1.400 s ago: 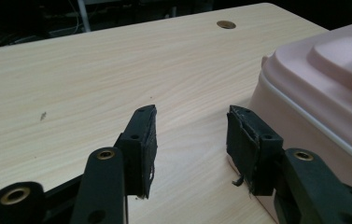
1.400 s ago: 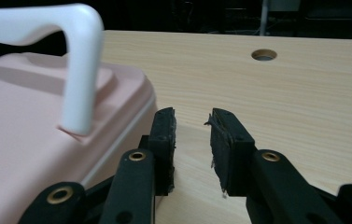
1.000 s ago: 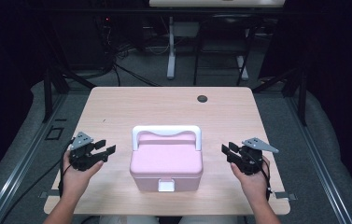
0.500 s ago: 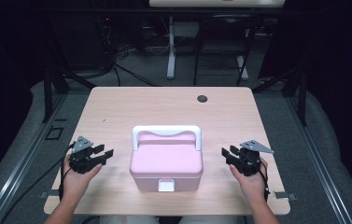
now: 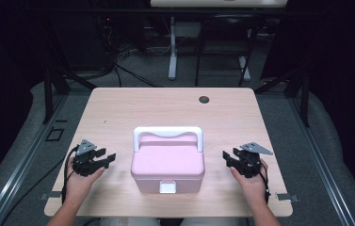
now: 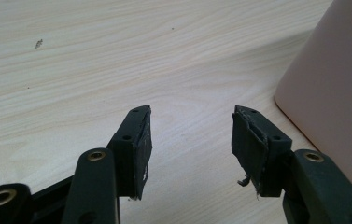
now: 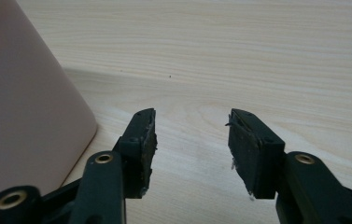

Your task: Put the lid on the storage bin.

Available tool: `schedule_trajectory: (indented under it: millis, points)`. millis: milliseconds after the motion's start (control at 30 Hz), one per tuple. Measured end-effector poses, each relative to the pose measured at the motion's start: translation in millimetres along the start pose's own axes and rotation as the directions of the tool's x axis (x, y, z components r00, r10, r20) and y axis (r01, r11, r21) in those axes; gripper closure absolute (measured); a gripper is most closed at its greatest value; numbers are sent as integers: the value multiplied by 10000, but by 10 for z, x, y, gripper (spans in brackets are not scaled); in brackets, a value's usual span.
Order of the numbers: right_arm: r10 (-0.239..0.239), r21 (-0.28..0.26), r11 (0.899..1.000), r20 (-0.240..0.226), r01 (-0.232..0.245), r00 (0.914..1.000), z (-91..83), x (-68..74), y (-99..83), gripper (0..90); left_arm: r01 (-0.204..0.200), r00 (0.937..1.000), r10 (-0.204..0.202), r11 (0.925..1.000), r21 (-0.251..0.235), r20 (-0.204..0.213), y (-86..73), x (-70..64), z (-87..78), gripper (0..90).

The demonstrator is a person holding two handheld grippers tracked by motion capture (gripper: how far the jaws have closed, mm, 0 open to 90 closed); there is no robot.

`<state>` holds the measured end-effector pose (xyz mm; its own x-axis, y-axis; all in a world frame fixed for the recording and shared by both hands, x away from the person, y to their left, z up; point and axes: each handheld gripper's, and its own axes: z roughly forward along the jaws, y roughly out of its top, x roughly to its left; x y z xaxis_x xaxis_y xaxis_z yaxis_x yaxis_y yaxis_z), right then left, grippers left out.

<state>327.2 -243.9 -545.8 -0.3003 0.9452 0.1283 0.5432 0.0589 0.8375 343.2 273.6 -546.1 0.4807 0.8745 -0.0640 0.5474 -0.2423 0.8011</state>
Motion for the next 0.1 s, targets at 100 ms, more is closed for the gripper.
schedule_trajectory:
  millis: [100]
  points:
    - [-239,-23,9997,119,239,9996,12,0,-3,477,-6,10000,6,10000,-17,-31,-2,1,8,467]
